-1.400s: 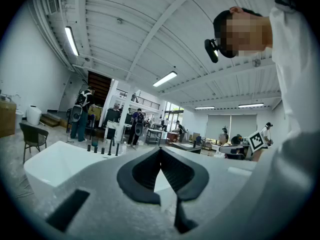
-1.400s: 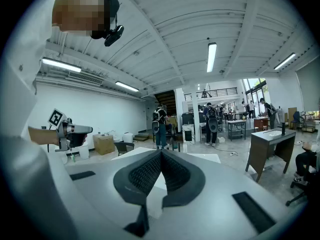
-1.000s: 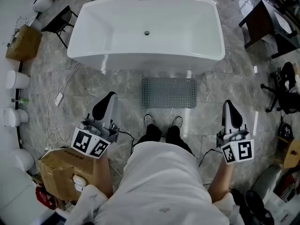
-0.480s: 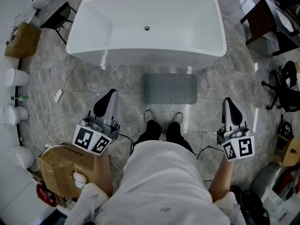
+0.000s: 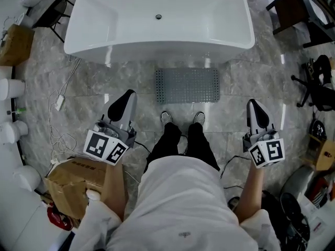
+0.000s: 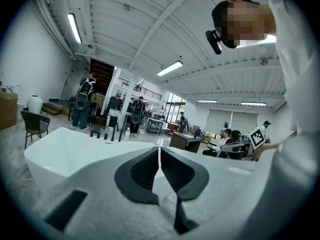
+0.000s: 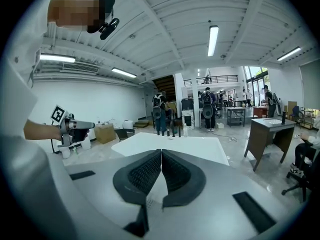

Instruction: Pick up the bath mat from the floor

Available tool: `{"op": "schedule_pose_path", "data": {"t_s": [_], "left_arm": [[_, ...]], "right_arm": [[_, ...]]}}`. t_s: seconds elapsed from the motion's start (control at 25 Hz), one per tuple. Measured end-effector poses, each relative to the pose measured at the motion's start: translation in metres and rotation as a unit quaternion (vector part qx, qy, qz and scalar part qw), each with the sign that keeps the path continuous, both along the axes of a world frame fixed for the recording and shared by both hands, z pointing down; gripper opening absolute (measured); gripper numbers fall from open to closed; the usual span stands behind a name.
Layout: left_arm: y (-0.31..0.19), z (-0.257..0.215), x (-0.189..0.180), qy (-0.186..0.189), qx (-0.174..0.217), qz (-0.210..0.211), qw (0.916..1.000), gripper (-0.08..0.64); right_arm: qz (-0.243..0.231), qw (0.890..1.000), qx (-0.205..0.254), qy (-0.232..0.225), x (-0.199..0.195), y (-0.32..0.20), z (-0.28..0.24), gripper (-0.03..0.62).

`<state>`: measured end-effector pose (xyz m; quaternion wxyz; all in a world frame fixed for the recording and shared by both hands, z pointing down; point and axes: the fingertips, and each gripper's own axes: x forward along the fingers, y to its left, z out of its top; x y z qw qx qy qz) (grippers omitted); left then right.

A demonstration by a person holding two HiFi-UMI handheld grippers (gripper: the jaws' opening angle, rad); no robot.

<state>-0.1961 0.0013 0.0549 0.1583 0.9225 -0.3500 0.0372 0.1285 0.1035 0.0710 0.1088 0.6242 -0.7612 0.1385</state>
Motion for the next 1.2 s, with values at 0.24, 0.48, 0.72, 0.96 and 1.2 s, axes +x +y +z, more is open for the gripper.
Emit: {"op": "schedule_pose_path", "data": {"t_s": [0.24,0.48,0.72,0.96,1.2], "left_arm": [[-0.008,0.054,0.005,-0.016,-0.038,0.040,0.9984,0.014],[-0.001,0.110,0.018,-0.037,-0.087,0.051,0.9942,0.014],[-0.008,0.165,0.038,-0.052,-0.127,0.014,0.9904,0.014],[-0.005,0.223,0.056,-0.069,-0.162,-0.031,0.9839,0.014],[0.003,0.310,0.068,-0.103,-0.208,-0.059,0.9709,0.014]], "right_arm": [[0.010,0.999,-0.036,0.000,-0.013,-0.002,0.048,0.008],[0.008,0.997,-0.070,-0.014,-0.006,-0.007,0.099,0.008],[0.007,0.995,-0.099,-0.028,0.041,-0.020,0.158,0.008],[-0.028,0.989,-0.146,-0.028,0.085,-0.028,0.236,0.009],[-0.067,0.978,-0.196,-0.021,0.123,-0.028,0.330,0.009]]}}
